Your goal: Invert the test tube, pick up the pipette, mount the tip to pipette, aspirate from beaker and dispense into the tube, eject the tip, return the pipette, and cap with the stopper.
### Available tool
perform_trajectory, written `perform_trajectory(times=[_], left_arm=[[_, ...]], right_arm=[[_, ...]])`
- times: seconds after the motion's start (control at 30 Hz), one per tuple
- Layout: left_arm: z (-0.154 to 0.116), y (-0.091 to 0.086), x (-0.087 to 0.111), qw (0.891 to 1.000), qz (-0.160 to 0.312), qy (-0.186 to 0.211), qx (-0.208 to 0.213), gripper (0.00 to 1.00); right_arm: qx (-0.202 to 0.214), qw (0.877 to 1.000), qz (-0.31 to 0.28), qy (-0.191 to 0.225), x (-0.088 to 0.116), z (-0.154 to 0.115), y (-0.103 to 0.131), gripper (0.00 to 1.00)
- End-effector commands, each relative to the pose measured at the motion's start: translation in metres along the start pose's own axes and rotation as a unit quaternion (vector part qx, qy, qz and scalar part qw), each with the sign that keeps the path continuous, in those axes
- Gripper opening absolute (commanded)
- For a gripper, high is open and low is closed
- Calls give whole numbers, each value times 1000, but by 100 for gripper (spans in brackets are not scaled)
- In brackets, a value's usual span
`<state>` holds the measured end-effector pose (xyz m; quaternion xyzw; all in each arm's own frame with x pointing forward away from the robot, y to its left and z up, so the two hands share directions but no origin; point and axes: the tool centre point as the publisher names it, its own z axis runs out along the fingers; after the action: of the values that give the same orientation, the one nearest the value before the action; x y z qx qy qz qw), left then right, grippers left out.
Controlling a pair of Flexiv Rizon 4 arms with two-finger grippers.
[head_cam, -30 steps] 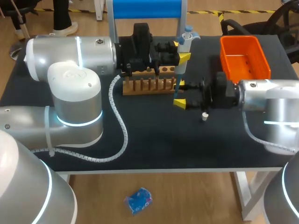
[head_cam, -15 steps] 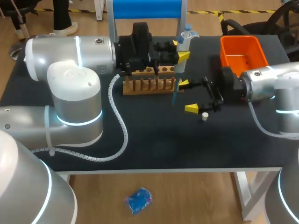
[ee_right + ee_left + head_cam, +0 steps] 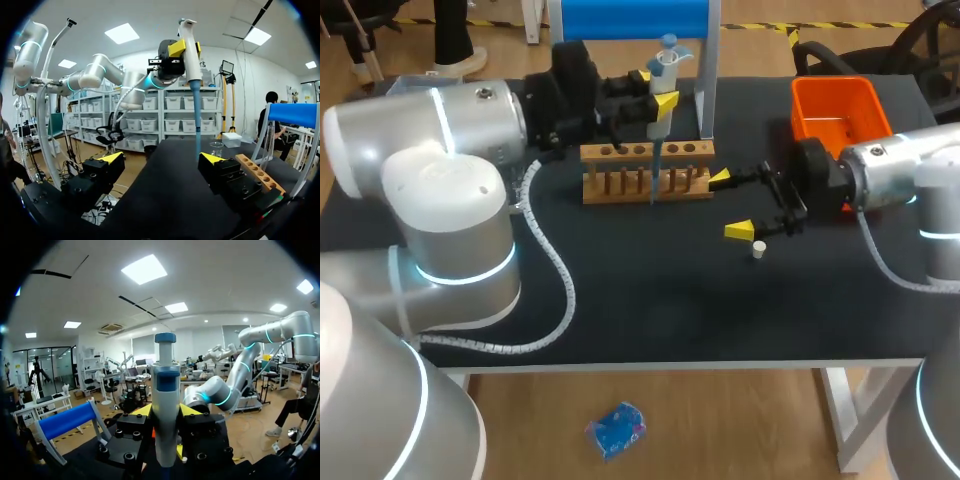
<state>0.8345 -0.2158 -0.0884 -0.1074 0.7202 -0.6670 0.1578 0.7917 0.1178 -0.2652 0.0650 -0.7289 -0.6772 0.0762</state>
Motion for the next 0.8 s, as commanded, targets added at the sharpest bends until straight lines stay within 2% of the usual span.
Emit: perform_trajectory(times=[0.03,0.43,0.57,0.67,0.73,0.8], left_arm=[[-6,2,0,1000,1,2,6,0],[-6,2,0,1000,1,2,6,0],[-33,2,-28,999,3,-40,0,0],[-55,0,-44,998,9,-60,5,0],[-67,0,-54,996,16,-85,0,0],[-81,0,-64,994,19,-107,1,0]], right_arm=[[1,1000,0,0,0,0,0,100],[1,1000,0,0,0,0,0,100],[19,1000,5,-12,-2,5,0,100],[31,999,12,-25,-6,15,1,100],[56,997,25,-40,-9,22,1,100],[58,997,24,-39,-10,32,3,100]])
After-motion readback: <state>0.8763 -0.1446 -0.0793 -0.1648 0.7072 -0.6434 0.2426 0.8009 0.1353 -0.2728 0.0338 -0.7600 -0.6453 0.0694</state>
